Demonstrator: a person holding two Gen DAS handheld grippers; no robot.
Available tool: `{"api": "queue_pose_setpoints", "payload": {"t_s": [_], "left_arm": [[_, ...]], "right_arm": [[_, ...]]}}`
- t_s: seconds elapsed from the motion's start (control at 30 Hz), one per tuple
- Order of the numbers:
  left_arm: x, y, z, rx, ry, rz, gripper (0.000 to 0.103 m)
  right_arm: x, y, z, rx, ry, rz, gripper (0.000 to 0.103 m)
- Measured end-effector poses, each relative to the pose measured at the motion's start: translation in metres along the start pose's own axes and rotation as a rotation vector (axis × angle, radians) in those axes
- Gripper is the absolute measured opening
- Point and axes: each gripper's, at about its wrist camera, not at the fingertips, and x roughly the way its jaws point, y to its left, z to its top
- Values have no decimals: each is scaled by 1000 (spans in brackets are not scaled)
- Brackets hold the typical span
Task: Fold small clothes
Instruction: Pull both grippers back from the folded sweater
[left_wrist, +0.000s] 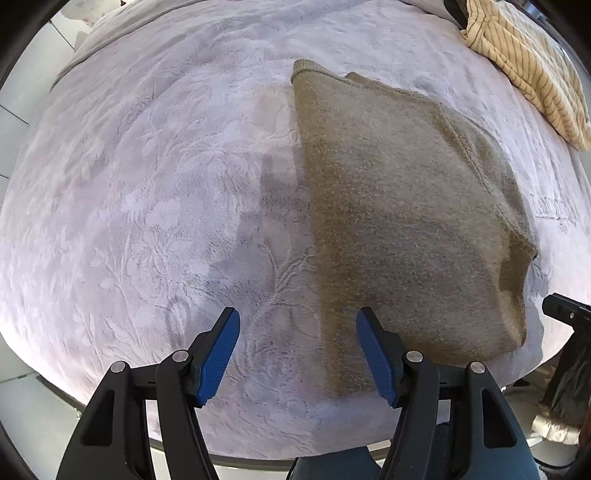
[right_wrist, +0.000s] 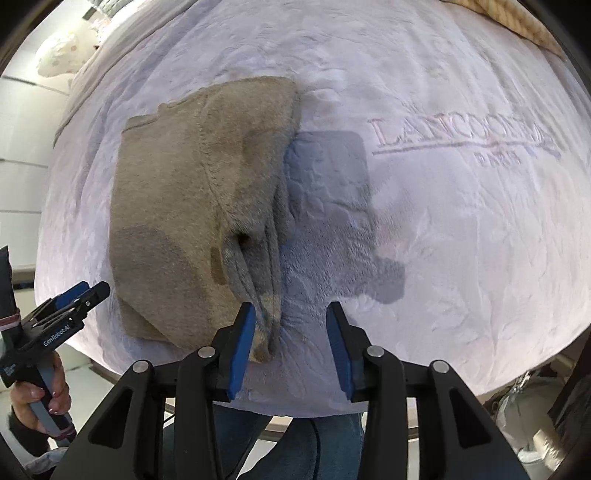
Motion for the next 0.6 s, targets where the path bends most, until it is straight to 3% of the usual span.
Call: {"api": "queue_pose_setpoints", "payload": {"t_s": [0.6], "left_arm": [[-14,-13,17,16,-34,17,67]], "right_arm": [[-4,26,20,-18,-22,17,49]]}}
